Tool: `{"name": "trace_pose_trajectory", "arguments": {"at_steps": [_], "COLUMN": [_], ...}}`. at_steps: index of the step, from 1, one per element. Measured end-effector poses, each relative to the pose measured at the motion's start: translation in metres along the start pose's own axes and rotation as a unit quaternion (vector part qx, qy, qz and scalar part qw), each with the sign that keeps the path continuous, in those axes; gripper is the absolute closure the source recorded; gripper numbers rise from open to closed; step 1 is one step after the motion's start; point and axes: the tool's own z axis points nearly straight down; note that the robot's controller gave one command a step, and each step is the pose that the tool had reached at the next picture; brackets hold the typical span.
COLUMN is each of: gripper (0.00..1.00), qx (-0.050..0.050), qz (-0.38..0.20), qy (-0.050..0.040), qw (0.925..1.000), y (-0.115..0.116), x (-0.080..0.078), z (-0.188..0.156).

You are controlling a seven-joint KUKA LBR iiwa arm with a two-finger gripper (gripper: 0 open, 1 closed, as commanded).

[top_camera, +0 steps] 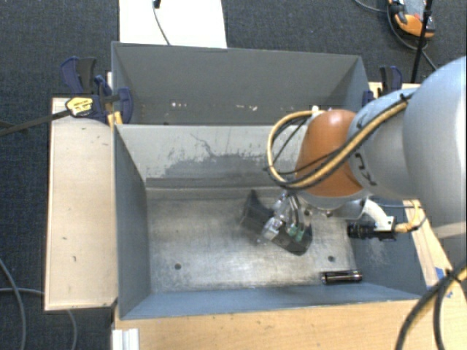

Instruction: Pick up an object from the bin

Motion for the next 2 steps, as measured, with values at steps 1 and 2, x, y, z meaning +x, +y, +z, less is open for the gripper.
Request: {"name": "trace_pose_trajectory", "arguments": {"at_steps": [1, 2], "gripper": [1.00, 1.00], "qx": [0.005, 0.004], "qz": [0.000, 0.000], "qy": [0.0059, 0.0047], "qw": [1.0000, 1.0000], "y": [-0.003, -0.003], "x": [0.003, 0.002], "z": [-0.019, -0.040]}}
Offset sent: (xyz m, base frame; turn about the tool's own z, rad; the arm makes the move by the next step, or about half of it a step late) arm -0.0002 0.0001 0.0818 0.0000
